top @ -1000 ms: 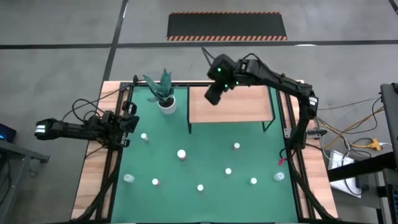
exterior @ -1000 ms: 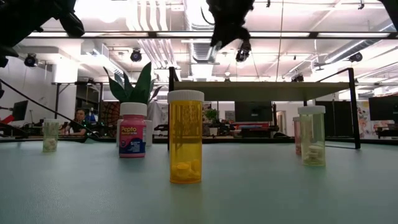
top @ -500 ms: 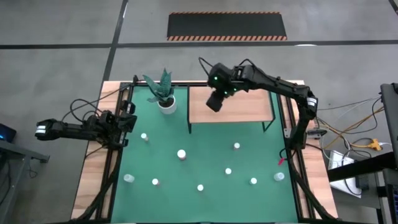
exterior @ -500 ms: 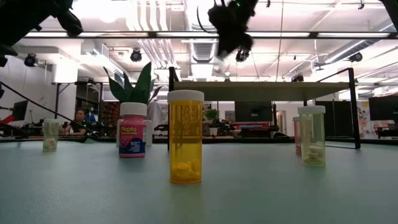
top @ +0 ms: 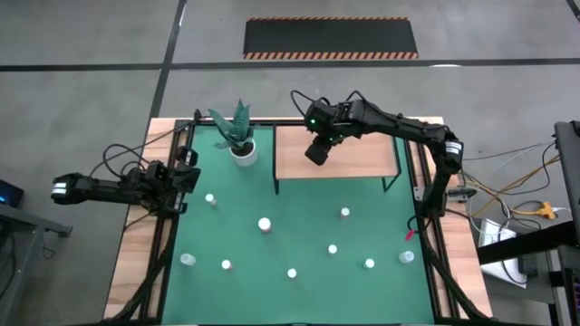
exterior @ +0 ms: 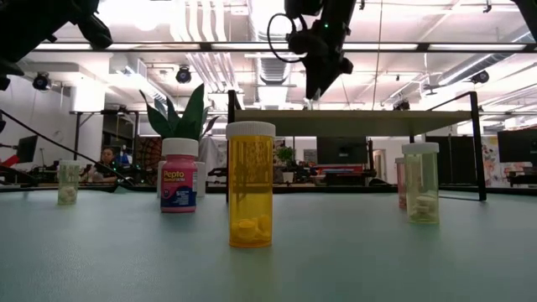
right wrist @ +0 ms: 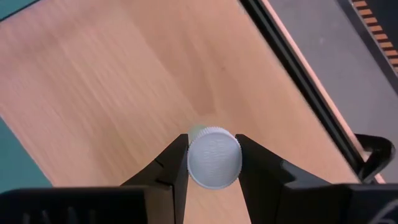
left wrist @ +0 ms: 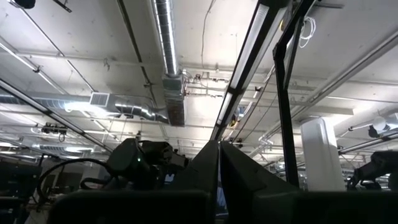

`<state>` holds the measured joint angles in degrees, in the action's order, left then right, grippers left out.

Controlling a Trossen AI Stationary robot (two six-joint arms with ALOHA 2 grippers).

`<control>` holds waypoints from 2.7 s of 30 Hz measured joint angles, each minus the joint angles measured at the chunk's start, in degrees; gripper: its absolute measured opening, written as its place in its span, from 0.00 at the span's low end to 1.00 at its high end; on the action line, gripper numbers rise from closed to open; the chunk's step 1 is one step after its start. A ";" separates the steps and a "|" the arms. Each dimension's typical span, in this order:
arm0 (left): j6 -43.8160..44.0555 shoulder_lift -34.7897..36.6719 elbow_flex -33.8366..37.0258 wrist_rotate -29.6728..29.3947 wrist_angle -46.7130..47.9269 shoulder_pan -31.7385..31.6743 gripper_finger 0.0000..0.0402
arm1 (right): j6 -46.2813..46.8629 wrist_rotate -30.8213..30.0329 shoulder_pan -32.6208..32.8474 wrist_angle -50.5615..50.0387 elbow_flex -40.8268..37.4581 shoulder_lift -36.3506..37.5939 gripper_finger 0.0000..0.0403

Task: Pick and place medicine bottles onto shelf by color
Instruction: Put the top blue pill bottle on the shelf

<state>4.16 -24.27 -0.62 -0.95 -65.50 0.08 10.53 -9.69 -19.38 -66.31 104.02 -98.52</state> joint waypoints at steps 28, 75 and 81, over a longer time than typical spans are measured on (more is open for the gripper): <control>0.15 0.02 0.04 0.39 -0.01 0.02 0.00 | -3.15 -0.78 0.14 -11.28 8.79 2.04 0.32; 0.00 0.06 0.02 0.49 0.02 0.02 0.00 | -6.38 -7.69 0.93 18.62 -18.33 6.65 0.02; 0.00 0.21 0.02 0.48 -0.06 0.02 0.00 | -6.08 -8.57 0.20 26.54 -19.52 5.82 0.02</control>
<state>4.16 -24.06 -0.60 -0.47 -65.56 0.10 4.45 -18.27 -19.18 -39.77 84.50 -92.70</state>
